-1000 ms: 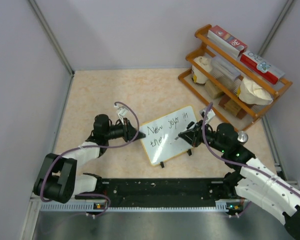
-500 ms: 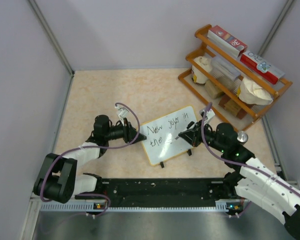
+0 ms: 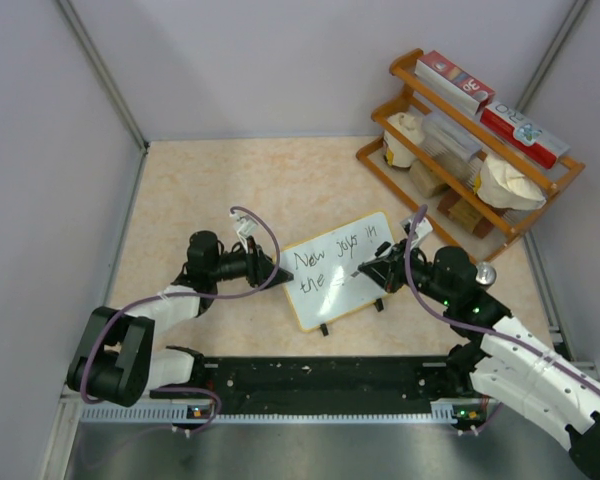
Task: Write a sentence on the whiteboard
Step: Hold the whiteboard on the whiteboard stand.
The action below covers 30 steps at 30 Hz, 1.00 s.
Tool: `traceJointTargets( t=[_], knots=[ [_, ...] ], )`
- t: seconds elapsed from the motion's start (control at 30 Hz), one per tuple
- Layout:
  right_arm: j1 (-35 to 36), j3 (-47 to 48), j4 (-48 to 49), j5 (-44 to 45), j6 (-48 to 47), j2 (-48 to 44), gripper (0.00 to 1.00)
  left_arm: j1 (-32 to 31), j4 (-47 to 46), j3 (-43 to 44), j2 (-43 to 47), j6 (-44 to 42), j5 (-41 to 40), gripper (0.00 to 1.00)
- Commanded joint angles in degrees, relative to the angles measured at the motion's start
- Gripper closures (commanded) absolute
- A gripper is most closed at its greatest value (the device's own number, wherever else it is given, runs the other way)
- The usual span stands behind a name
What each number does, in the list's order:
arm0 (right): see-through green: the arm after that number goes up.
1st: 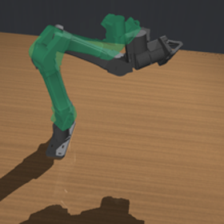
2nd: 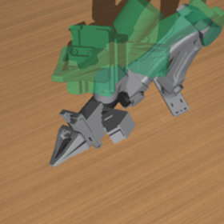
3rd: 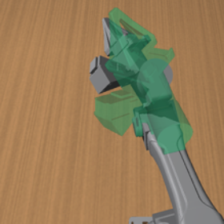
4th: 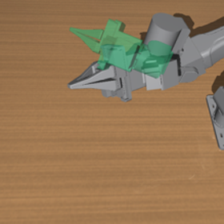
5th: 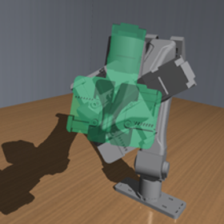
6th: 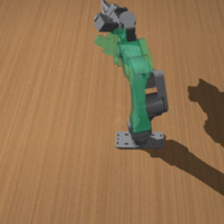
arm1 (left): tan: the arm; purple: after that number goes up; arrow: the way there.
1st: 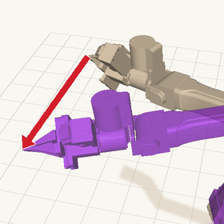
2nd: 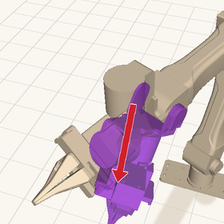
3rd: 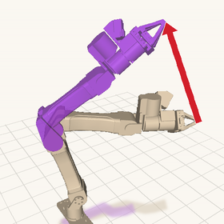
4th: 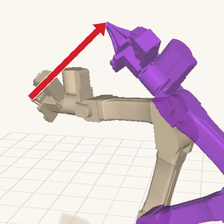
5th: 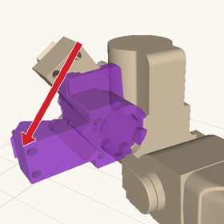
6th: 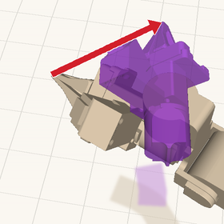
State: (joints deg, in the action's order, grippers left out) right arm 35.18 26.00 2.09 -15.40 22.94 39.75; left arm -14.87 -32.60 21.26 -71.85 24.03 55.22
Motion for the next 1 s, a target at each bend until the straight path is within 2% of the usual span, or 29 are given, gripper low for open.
traceJointTargets(
  t=[0.0,0.43,0.53,0.63,0.67,0.77,0.8,0.83,0.87,0.97],
  knots=[
    [-0.20,1.34,1.78,0.99,-1.23,-0.46,1.00,0.20,-2.91,-0.25,0.40,-1.00,1.38,0.39],
    [-0.37,3.44,5.56,2.30,-1.75,3.84,1.00,-0.42,-4.93,0.80,-2.85,-0.04,4.19,0.39],
    [-0.20,3.27,7.66,3.61,-2.37,4.55,1.00,-0.94,-4.75,1.16,-3.47,-0.30,4.63,0.43],
    [-0.20,3.18,10.47,4.85,-2.90,4.64,1.00,-1.03,-4.49,1.16,-3.20,-0.48,4.37,0.53],
    [-0.20,3.18,11.09,4.85,-3.16,4.99,1.00,-1.03,-4.58,1.24,-3.29,-0.48,4.37,0.63],
    [-0.20,3.44,13.20,4.50,-3.78,6.57,1.00,-1.03,-4.40,1.59,-3.90,-0.39,4.63,0.79],
    [-0.20,3.62,13.64,4.33,-4.30,7.01,1.00,-1.03,-4.40,1.68,-4.08,-0.39,4.63,0.91],
    [-0.20,3.62,14.34,3.98,-4.65,7.79,1.00,-1.03,-4.23,1.86,-4.17,-0.48,4.54,0.97],
    [-0.20,3.45,14.78,3.89,-4.83,8.06,1.00,-1.03,-3.97,2.03,-4.26,-0.56,4.54,1.00],
    [-0.11,2.66,16.45,3.45,-6.15,8.33,1.00,-1.03,-3.26,2.30,-4.35,-1.00,4.19,1.00]
  ],
)
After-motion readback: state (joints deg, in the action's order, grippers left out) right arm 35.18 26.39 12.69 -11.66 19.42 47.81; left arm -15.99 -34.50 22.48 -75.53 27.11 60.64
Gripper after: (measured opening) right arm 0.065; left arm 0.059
